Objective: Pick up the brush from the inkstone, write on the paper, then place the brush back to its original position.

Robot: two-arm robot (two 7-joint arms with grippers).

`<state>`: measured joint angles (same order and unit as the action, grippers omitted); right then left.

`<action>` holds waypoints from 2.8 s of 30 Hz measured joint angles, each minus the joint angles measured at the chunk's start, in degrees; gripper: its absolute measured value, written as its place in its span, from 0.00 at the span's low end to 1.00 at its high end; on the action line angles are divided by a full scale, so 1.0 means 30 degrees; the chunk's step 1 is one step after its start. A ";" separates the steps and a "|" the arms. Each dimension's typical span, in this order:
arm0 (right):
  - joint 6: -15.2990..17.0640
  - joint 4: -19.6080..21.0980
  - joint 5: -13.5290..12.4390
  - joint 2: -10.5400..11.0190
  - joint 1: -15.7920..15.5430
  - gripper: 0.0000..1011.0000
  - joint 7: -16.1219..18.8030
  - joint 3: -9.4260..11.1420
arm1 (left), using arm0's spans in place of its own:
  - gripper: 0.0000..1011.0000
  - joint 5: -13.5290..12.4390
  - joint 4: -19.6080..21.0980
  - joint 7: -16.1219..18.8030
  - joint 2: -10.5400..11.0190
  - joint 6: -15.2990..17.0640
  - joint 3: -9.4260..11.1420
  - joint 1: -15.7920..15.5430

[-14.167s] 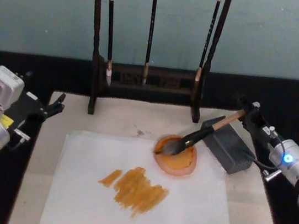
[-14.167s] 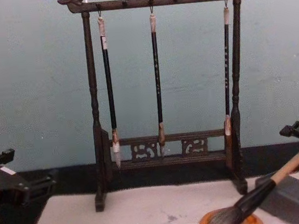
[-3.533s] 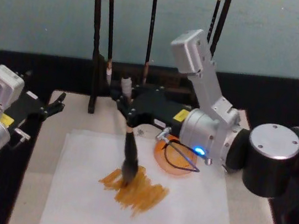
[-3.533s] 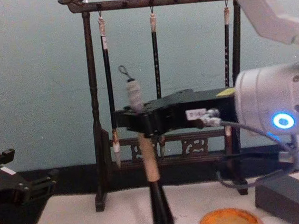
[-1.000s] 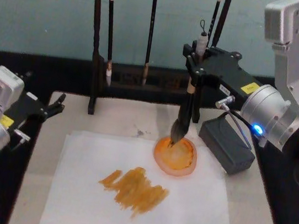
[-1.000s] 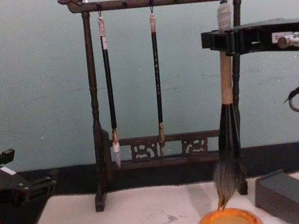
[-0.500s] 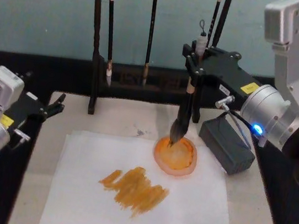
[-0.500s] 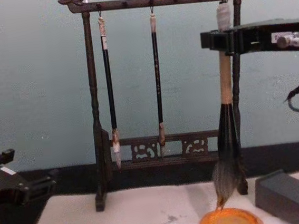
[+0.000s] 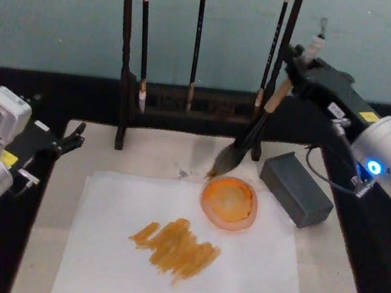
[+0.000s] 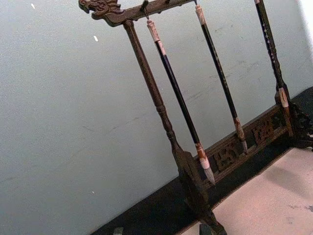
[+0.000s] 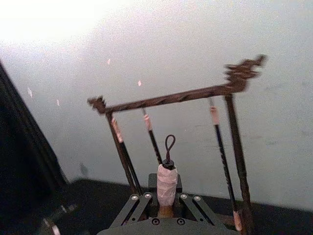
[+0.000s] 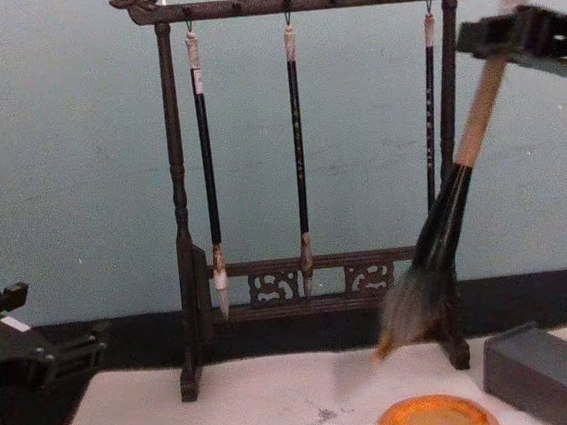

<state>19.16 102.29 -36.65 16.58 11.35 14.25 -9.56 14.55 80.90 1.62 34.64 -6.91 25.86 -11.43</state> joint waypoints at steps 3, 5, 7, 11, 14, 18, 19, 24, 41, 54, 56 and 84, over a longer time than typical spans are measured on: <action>0.0134 -0.0198 -0.1776 -0.0611 -0.0445 0.15 0.0103 0.0969 | 1.00 0.0000 0.0000 0.0000 0.0000 -0.0001 0.0000 -0.0001; 0.0241 -0.0294 -0.2608 -0.0882 -0.0653 0.15 0.0112 0.1375 | 1.00 -0.0001 0.0000 0.0000 0.0000 -0.0001 -0.0001 0.0000; 0.0413 -0.0442 -0.3773 -0.1298 -0.0938 0.15 0.0102 0.1958 | 1.00 0.0000 0.0000 0.0000 0.0000 -0.0001 0.0000 0.0000; 0.0628 -0.0653 -0.5103 -0.1717 -0.1282 0.15 -0.0025 0.2554 | 1.00 0.0000 0.0000 0.0000 0.0000 0.0000 0.0000 -0.0001; 0.0749 -0.0829 -0.5630 -0.1780 -0.1422 0.15 -0.0210 0.2738 | 1.00 0.0000 0.0000 0.0000 0.0000 -0.0001 0.0000 0.0000; 0.0988 -0.1104 -0.5996 -0.1660 -0.1462 0.15 -0.0513 0.2781 | 1.00 0.0001 0.0001 0.0000 0.0000 0.0000 -0.0001 0.0000; 0.1123 -0.1252 -0.6124 -0.1577 -0.1459 0.15 -0.0634 0.2781 | 1.00 0.0000 0.0000 0.0000 0.0000 -0.0001 -0.0001 0.0000; 0.1655 -0.1701 -0.6410 -0.1202 -0.1291 0.15 -0.0958 0.2655 | 1.00 0.0000 0.0000 0.0000 0.0000 0.0000 0.0000 -0.0001; 0.2567 -0.3398 -0.8305 -0.0850 -0.0710 0.15 -0.1691 0.2765 | 1.00 0.0000 0.0001 -0.0001 0.0000 -0.0001 0.0000 0.0000; 0.2146 -0.4927 -0.7768 0.0023 -0.0013 0.15 -0.1822 0.1786 | 1.00 -0.0001 0.0000 0.0000 0.0000 -0.0001 -0.0001 -0.0001; 0.2027 -0.5322 -0.7813 0.0026 0.0183 0.15 -0.1854 0.1714 | 1.00 -0.0001 0.0000 0.0000 0.0000 -0.0001 0.0000 0.0000; 0.1627 -0.9370 -0.9437 -0.0019 0.2397 0.15 -0.2026 0.0655 | 1.00 0.0001 0.0000 0.0000 0.0000 0.0000 0.0000 0.0000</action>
<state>24.04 74.18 -64.96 16.52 18.54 8.17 -7.60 14.55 80.90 1.62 34.64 -6.91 25.86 -11.43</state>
